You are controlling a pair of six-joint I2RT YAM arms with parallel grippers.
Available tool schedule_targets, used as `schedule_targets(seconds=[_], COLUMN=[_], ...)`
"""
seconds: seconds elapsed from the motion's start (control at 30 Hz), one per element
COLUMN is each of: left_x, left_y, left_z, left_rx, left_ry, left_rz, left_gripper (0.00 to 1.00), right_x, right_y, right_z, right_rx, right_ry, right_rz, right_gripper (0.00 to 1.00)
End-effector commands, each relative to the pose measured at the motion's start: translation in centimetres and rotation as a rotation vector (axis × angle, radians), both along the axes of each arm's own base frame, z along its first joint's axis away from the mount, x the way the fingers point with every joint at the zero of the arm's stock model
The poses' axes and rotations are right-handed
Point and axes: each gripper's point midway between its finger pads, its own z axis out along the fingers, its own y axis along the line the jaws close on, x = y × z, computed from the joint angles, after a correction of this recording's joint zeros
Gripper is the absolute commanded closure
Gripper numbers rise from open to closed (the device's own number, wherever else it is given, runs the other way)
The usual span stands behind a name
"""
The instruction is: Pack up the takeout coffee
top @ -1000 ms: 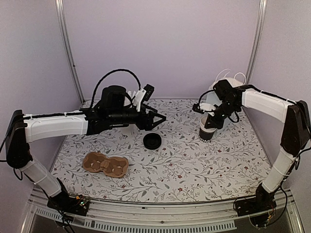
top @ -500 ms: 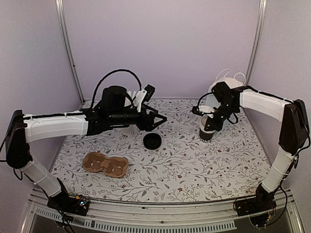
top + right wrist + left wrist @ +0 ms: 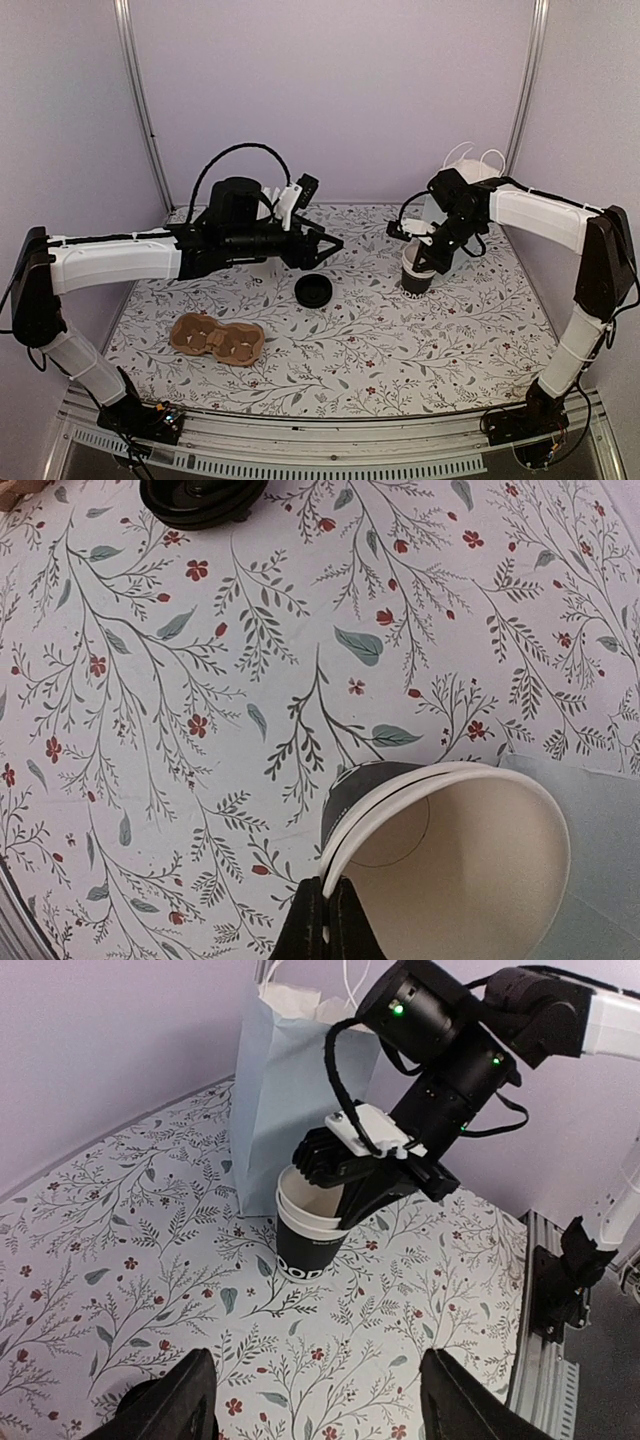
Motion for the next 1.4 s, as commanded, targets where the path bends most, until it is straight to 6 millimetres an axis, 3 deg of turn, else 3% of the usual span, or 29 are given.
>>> schedule_targets(seconds=[0.0, 0.1, 0.23, 0.43, 0.67, 1.37], left_x=[1.4, 2.6, 2.0, 1.6, 0.3, 1.0], left_y=[0.3, -0.1, -3.0, -7.7, -12.1, -14.0], left_z=[0.7, 0.3, -0.4, -5.8, -8.0, -9.8], left_rx=[-0.026, -0.075, -0.153, -0.217, -0.305, -0.364], left_ry=[0.035, 0.15, 0.266, 0.521, 0.684, 0.775], left_rz=[0.115, 0.198, 0.216, 0.27, 0.186, 0.21], left_gripper=[0.28, 0.28, 0.28, 0.31, 0.35, 0.44], right_x=[-1.2, -1.8, -2.3, -3.6, -4.4, -5.7], right_y=[2.9, 3.6, 3.9, 4.1, 3.8, 3.9], right_z=[4.1, 5.2, 6.6, 6.6, 5.9, 6.2], right_rx=[0.102, 0.143, 0.209, 0.281, 0.315, 0.359], right_ry=[-0.07, -0.085, -0.142, -0.14, -0.151, -0.15], right_rz=[0.071, 0.096, 0.109, 0.089, 0.074, 0.105], right_gripper=[1.0, 1.0, 1.0, 1.0, 1.0, 1.0])
